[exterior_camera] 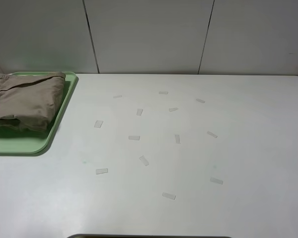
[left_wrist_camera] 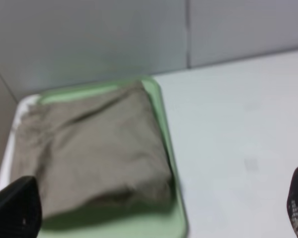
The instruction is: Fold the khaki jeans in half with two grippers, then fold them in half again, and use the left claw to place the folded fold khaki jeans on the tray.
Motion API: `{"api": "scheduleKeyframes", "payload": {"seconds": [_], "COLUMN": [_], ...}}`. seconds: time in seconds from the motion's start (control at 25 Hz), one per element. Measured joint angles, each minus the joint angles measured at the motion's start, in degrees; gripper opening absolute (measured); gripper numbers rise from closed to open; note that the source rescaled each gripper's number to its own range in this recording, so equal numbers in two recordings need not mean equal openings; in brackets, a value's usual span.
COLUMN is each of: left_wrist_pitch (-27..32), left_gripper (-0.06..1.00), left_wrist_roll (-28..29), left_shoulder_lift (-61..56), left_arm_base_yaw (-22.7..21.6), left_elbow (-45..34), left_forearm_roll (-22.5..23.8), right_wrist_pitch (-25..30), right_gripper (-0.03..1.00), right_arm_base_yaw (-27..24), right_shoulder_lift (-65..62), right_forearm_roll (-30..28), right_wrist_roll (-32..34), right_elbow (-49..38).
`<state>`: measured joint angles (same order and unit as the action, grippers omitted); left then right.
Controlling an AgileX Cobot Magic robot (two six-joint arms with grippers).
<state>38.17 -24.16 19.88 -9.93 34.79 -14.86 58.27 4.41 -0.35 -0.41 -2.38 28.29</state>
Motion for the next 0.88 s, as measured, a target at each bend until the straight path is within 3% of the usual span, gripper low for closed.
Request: {"api": "scheduleKeyframes", "payload": {"seconds": [0.16,0.36,0.6,0.88], "left_wrist_pitch": [3.76,7.28,11.02,16.06], "left_gripper": [0.99,0.99,0.98,0.98], "left_wrist_roll": [1.92,5.38,10.28,17.54], "left_shoulder_lift": [-6.3,-8.86,-8.97,-12.33], "left_arm_base_yaw": [0.07,3.62,10.32,11.11], "left_elbow": [-3.33,-3.9,-3.9,-3.9], "left_forearm_roll": [-0.34,0.03,6.2,10.51], "right_wrist_pitch": [0.0,0.05,0.05,0.05], "right_gripper": [1.0,1.0,1.0,1.0], "right_arm_base_yaw": [0.0,0.0,0.0,0.0], "right_shoulder_lift": [0.0,0.0,0.0,0.0], "right_forearm_roll": [0.0,0.0,0.0,0.0], "right_wrist_roll": [0.0,0.0,0.0,0.0], "right_elbow": [0.0,0.0,0.0,0.0]}}
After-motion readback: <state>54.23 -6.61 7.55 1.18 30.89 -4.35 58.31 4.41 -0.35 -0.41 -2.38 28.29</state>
